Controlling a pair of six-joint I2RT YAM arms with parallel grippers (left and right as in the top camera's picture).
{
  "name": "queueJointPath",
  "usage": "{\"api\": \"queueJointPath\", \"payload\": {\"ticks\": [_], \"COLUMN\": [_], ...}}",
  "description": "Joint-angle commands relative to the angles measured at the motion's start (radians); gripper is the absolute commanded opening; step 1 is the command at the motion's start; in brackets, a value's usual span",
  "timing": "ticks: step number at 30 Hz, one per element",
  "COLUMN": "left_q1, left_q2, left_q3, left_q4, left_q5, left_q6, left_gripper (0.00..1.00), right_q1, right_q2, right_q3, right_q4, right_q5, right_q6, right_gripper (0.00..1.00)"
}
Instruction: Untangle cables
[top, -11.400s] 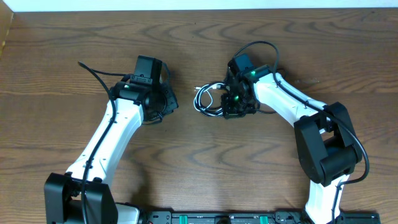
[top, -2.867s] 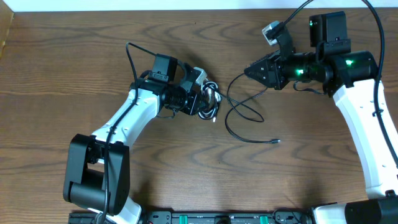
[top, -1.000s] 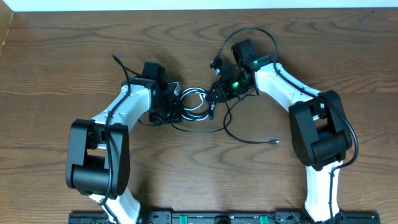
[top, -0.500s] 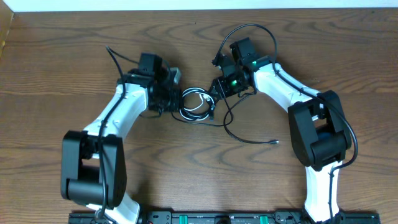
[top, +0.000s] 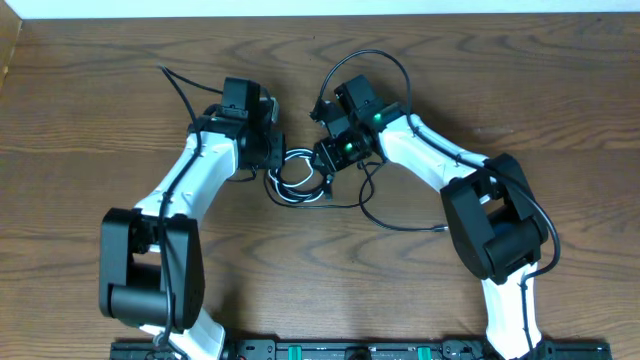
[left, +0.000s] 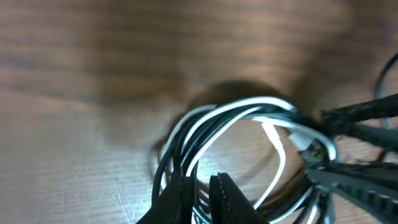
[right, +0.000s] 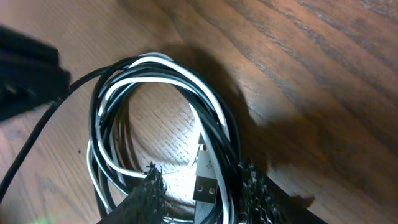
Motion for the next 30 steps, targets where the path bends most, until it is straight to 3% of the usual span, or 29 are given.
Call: {"api": "queueJointPath", "payload": {"ticks": [1, 3, 11, 14, 17, 18, 19, 23, 30], "left_q1": [0.002, 0.002, 0.002, 0.002, 0.002, 0.002, 0.002, 0.002, 0.002], "left_q2": [0.056, 0.075, 0.118, 0.137, 0.164, 0.172, 0.181, 0.201, 0.201], "left_q3": [0.01, 0.01, 0.009, 0.008, 0.002, -0.001, -0.002, -0.002, -0.002], "left_q4": [-0.026, -0.031, -0.044, -0.058, -0.06, -0.06, -0.06, -0.061, -0.06], "left_q5": [-0.028, -0.028, -0.028, -0.029, -0.029, -0.029, -0.029, -0.029, -0.029], "left_q6": [-0.009, -0.009, -0.006, -0.006, -0.005, -0.005, -0.005, -0.005, -0.001], "left_gripper": [0.17, 0.22, 0.24, 0.24, 0.24, 0.24, 0.22, 0.19, 0.19], "right_q1": [0.038, 0.055, 0.092, 0.081, 0.067, 0.064, 0.06, 0.04, -0.029], "right_q2": [0.007, 0.007, 0.007, 0.006, 0.006, 0.006, 0.006, -0.006, -0.035], "right_q3": [-0.001, -0.001, -0.001, 0.001, 0.001, 0.001, 0.001, 0.002, 0.004], "right_q4": [0.0, -0.026, -0.116, -0.116, -0.115, -0.114, -0.114, -0.087, -0.071], "right_q5": [0.026, 0.047, 0.051, 0.045, 0.047, 0.047, 0.047, -0.055, -0.34], "right_q6": [0.05, 0.07, 0.102, 0.102, 0.101, 0.101, 0.101, 0.018, 0.014], "right_gripper": [0.38, 0.38, 0.35, 0.21, 0.16, 0.03, 0.01, 0.01, 0.01]}}
